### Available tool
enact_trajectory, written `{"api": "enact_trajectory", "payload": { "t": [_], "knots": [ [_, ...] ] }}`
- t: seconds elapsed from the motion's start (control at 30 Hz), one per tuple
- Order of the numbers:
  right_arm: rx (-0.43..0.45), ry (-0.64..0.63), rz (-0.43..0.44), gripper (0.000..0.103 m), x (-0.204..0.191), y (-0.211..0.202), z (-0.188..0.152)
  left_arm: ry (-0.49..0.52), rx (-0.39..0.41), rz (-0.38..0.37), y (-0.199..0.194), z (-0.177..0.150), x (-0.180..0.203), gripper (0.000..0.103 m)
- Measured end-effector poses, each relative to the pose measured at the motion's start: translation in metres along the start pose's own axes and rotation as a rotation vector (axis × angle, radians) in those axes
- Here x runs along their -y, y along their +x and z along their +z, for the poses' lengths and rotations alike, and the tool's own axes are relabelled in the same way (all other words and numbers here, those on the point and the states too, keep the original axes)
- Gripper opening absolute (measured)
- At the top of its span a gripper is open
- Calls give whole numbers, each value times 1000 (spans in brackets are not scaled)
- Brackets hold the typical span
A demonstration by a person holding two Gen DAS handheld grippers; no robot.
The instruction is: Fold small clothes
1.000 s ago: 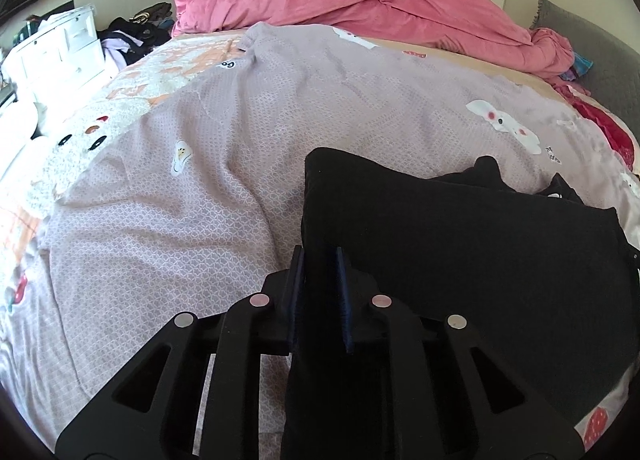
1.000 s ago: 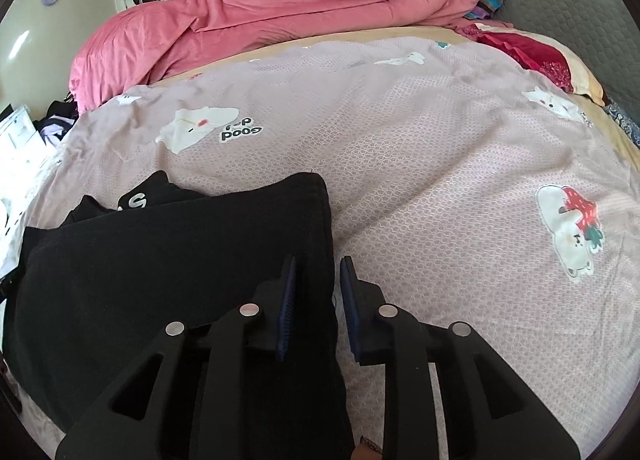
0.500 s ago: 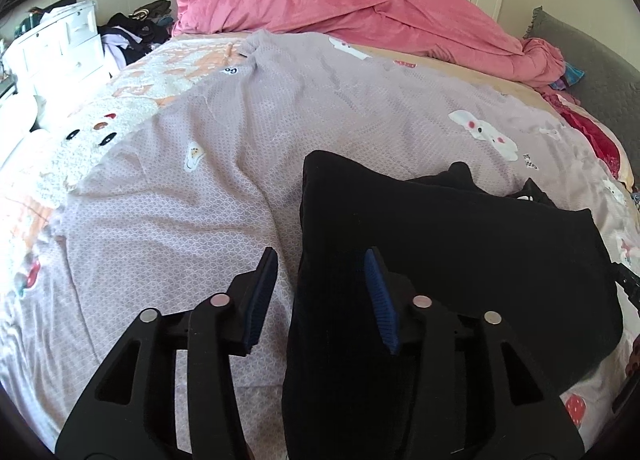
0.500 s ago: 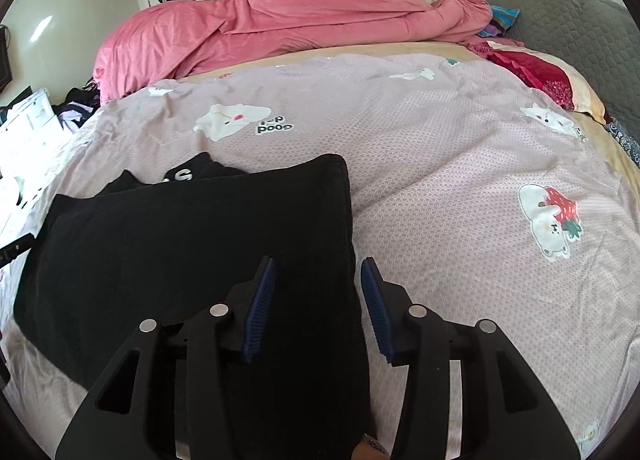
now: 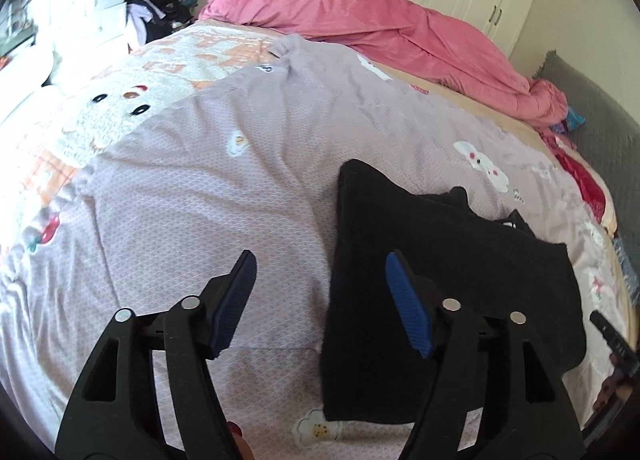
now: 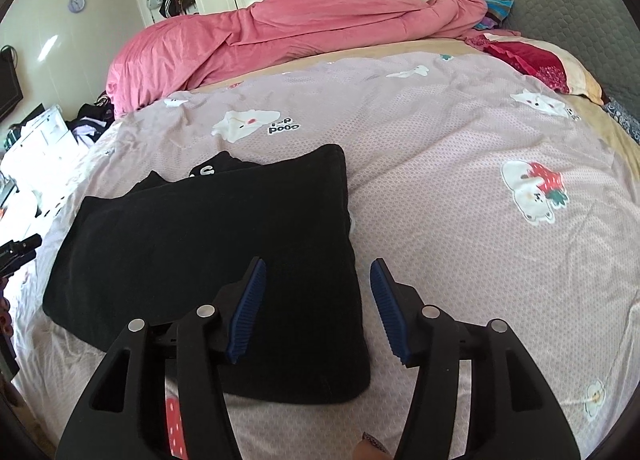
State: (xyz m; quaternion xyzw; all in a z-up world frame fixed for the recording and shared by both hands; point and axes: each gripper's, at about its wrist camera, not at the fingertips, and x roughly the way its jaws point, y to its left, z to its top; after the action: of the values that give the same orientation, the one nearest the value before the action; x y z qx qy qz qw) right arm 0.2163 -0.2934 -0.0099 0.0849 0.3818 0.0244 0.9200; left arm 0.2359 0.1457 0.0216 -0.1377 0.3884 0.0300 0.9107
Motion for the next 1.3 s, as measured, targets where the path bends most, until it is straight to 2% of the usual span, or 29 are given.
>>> {"api": "enact_trajectory", "payload": {
  "t": [0.1, 0.2, 0.37, 0.43, 0.57, 0.73, 0.9, 0.93, 0.97, 1.13, 1.3],
  "knots": [
    [-1, 8, 2, 53, 2, -3, -4, -51, 6, 8, -6, 0, -18, 63],
    [-4, 25, 13, 53, 3, -5, -11, -93, -7, -15, -11, -6, -33, 63],
    [-9, 24, 33, 53, -2, -7, -20, -53, -25, -21, -16, -17, -32, 63],
    [-13, 19, 38, 53, -5, -8, -22, -40, -40, -49, -17, -24, -27, 63],
    [-21, 14, 45, 53, -8, -10, -27, -76, -107, -156, -9, -39, -26, 63],
    [-47, -9, 43, 54, -11, -5, -33, -96, -140, -189, -2, -46, -25, 63],
    [-34, 15, 40, 54, -5, -4, -34, -103, -156, -248, 2, -49, -19, 63],
    [-32, 23, 33, 61, -3, -4, -33, -108, -162, -262, 4, -50, -17, 63],
    [-31, 32, 22, 72, 0, -3, -31, -108, -165, -265, 5, -51, -16, 63],
    [-55, 53, 39, 73, 6, 6, -27, -84, -170, -248, 10, -53, -8, 61],
    [-58, 87, 69, 67, 7, 14, -25, -64, -177, -218, 17, -55, -2, 57]
  ]
}}
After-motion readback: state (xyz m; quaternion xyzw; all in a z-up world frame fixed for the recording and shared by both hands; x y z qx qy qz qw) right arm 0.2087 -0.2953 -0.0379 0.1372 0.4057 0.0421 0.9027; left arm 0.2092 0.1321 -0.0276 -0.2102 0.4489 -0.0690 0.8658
